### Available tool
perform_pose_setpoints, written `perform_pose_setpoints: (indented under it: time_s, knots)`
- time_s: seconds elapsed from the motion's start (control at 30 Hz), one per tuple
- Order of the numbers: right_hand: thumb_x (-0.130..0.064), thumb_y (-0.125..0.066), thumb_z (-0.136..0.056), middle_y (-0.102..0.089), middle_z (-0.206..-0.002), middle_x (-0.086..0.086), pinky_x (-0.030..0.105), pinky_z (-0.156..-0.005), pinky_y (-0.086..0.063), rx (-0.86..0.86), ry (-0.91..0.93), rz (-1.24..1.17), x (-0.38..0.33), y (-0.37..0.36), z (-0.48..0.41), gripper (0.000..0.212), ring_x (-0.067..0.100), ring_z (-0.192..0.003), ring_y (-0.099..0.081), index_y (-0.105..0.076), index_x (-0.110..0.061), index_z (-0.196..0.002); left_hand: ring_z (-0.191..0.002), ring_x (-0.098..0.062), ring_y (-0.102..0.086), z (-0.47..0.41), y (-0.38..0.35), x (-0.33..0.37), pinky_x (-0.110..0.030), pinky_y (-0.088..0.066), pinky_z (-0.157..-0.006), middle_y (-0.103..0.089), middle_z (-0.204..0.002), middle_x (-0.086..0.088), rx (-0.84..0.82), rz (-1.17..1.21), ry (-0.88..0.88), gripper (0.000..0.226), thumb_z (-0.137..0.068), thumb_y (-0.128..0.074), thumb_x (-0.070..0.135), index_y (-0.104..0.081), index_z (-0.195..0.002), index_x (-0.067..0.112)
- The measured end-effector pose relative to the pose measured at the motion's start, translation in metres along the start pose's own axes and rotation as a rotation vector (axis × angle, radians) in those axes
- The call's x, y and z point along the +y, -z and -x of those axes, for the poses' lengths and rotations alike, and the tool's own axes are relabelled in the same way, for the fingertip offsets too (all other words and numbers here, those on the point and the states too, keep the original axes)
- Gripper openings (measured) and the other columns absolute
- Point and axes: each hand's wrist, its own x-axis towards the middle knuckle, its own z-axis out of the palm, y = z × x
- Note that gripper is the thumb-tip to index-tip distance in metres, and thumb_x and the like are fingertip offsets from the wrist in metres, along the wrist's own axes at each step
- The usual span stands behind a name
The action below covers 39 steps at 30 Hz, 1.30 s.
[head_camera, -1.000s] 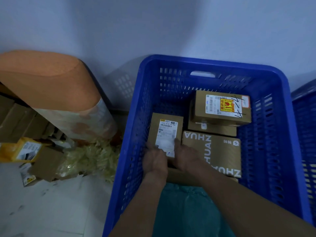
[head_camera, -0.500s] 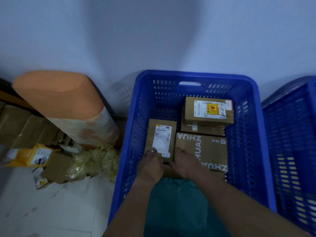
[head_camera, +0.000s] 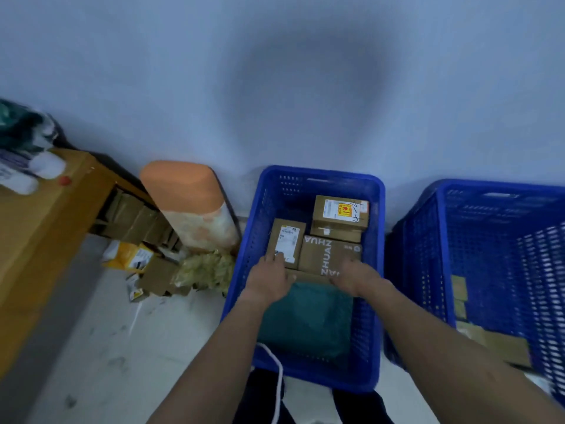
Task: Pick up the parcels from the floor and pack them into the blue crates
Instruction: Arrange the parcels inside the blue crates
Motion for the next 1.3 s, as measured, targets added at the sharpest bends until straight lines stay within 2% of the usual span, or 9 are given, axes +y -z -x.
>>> perform_pose_setpoints:
  time_s: [0.13, 0.27, 0.43, 0.53, 0.7, 0.9, 1.03, 1.17, 1.3]
  knots:
    - [-0.043, -0.047, -0.095, -0.050, -0.136, 0.018, 0.038, -0.092, -0.045, 0.059, 0.030, 0.078, 0.024, 0.012, 0.047, 0.060, 0.034, -0.118, -0.054, -0.037, -0.005, -0.140, -0.129, -0.032, -0.042, 0.032, 0.014, 0.026, -0.047, -0.044, -0.102, -0.040, -0.146, -0.013, 0.038, 0.055, 0.041, 0.071, -0.095, -0.051, 0.053, -0.031, -0.149, 0.012]
    - [-0.042, -0.047, -0.096, -0.052, -0.129, 0.017, 0.040, -0.089, -0.047, 0.057, 0.028, 0.128, 0.049, 0.013, 0.081, 0.054, 0.033, -0.112, -0.056, -0.042, -0.005, -0.135, -0.129, -0.033, -0.043, 0.054, 0.013, 0.042, -0.046, -0.042, -0.104, -0.041, -0.145, -0.014, 0.069, 0.059, 0.042, 0.072, -0.094, -0.050, 0.052, -0.028, -0.152, 0.015]
    - [-0.043, -0.048, -0.097, -0.052, -0.131, 0.013, 0.037, -0.079, -0.044, 0.147, -0.049, 0.122, 0.078, -0.003, 0.126, 0.051, 0.031, -0.109, -0.057, -0.045, -0.010, -0.135, -0.124, -0.032, -0.050, 0.071, 0.010, 0.055, -0.043, -0.047, -0.096, -0.048, -0.141, -0.014, 0.156, 0.006, -0.064, 0.067, -0.095, -0.053, 0.053, -0.038, -0.145, 0.011]
    - [-0.050, -0.051, -0.096, -0.047, -0.138, 0.013, 0.038, -0.082, -0.045, 0.201, -0.101, 0.132, 0.090, -0.019, 0.160, 0.058, 0.032, -0.114, -0.056, -0.045, -0.009, -0.137, -0.125, -0.032, -0.051, 0.086, 0.016, 0.065, -0.043, -0.047, -0.096, -0.048, -0.142, -0.014, 0.181, -0.007, -0.144, 0.065, -0.095, -0.054, 0.051, -0.040, -0.144, 0.011]
    - [-0.051, -0.046, -0.097, -0.034, -0.147, 0.017, 0.042, -0.097, -0.040, 0.291, -0.211, 0.144, 0.102, -0.051, 0.232, 0.061, 0.035, -0.125, -0.046, -0.040, -0.009, -0.141, -0.117, -0.029, -0.055, 0.127, 0.016, 0.084, -0.045, -0.049, -0.094, -0.053, -0.134, -0.011, 0.196, -0.029, -0.267, 0.059, -0.089, -0.054, 0.051, -0.045, -0.135, 0.015]
    - [-0.055, -0.051, -0.090, -0.033, -0.149, 0.014, 0.044, -0.100, -0.044, 0.361, -0.342, -0.007, 0.129, -0.113, 0.314, 0.068, 0.037, -0.125, -0.049, -0.042, -0.012, -0.141, -0.137, -0.034, -0.043, 0.189, -0.015, 0.117, -0.045, -0.040, -0.108, -0.038, -0.154, -0.014, 0.137, -0.155, -0.413, 0.080, -0.092, -0.055, 0.058, -0.032, -0.151, 0.009]
    - [-0.052, -0.052, -0.090, -0.040, -0.143, 0.013, 0.041, -0.100, -0.042, 0.406, -0.428, -0.046, 0.158, -0.153, 0.373, 0.066, 0.033, -0.126, -0.048, -0.042, -0.011, -0.141, -0.131, -0.033, -0.048, 0.225, -0.049, 0.150, -0.042, -0.040, -0.103, -0.045, -0.147, -0.015, 0.064, -0.202, -0.515, 0.072, -0.092, -0.058, 0.056, -0.040, -0.145, 0.010]
    - [-0.050, -0.054, -0.090, -0.042, -0.142, 0.014, 0.042, -0.103, -0.043, 0.405, -0.508, -0.098, 0.200, -0.191, 0.425, 0.065, 0.033, -0.127, -0.049, -0.041, -0.012, -0.142, -0.135, -0.033, -0.044, 0.260, -0.085, 0.196, -0.043, -0.040, -0.109, -0.039, -0.152, -0.015, 0.036, -0.241, -0.596, 0.078, -0.093, -0.055, 0.058, -0.032, -0.150, 0.011]
    - [-0.046, -0.051, -0.092, -0.042, -0.143, 0.010, 0.040, -0.105, -0.040, 0.393, -0.540, -0.114, 0.250, -0.228, 0.462, 0.064, 0.029, -0.129, -0.047, -0.035, -0.018, -0.147, -0.134, -0.031, -0.044, 0.293, -0.134, 0.245, -0.042, -0.041, -0.106, -0.040, -0.152, -0.013, -0.012, -0.250, -0.653, 0.079, -0.093, -0.055, 0.058, -0.030, -0.152, 0.011]
